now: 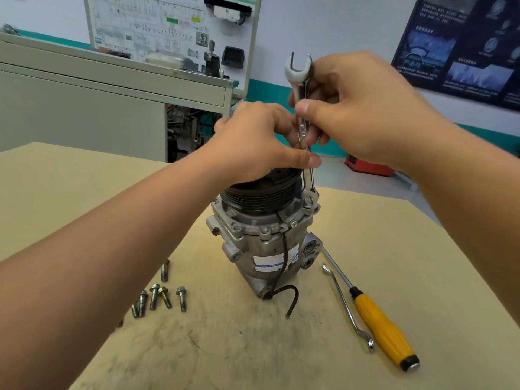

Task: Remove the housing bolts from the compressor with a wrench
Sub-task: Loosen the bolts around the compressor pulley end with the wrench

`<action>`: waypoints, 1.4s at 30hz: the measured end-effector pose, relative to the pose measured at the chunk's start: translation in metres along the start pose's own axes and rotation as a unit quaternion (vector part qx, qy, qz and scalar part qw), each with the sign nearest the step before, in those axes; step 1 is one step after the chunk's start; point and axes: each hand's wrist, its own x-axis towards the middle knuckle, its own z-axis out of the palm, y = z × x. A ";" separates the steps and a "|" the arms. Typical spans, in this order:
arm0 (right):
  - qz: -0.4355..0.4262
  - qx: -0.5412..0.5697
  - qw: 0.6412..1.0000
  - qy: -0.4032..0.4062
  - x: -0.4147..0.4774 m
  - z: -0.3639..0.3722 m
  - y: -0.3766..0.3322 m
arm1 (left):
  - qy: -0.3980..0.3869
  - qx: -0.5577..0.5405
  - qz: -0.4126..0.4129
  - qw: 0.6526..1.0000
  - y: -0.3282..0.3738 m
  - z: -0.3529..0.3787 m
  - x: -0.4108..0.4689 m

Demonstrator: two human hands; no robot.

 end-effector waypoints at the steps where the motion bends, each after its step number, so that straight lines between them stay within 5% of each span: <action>1: 0.002 0.022 1.000 -0.006 -0.001 0.000 -0.001 | 0.003 -0.006 -0.006 1.000 0.000 0.001 -0.001; 6: 0.003 0.138 0.989 -0.054 -0.009 0.000 -0.005 | -0.003 -0.013 -0.017 1.000 0.000 0.003 -0.005; 15: -0.007 0.155 0.987 -0.052 -0.020 -0.006 0.005 | -0.073 -0.007 0.031 0.997 0.008 -0.004 -0.005; 23: 0.016 0.302 0.953 -0.021 -0.024 -0.006 0.007 | -0.027 -0.013 0.033 0.999 0.011 0.004 -0.004; 33: 0.025 0.327 0.945 -0.010 -0.024 -0.004 0.014 | -0.022 0.011 0.034 0.999 0.010 0.008 -0.003; 42: 0.056 0.263 0.963 0.004 -0.017 -0.002 0.014 | -0.105 0.023 0.064 0.992 0.005 0.000 0.004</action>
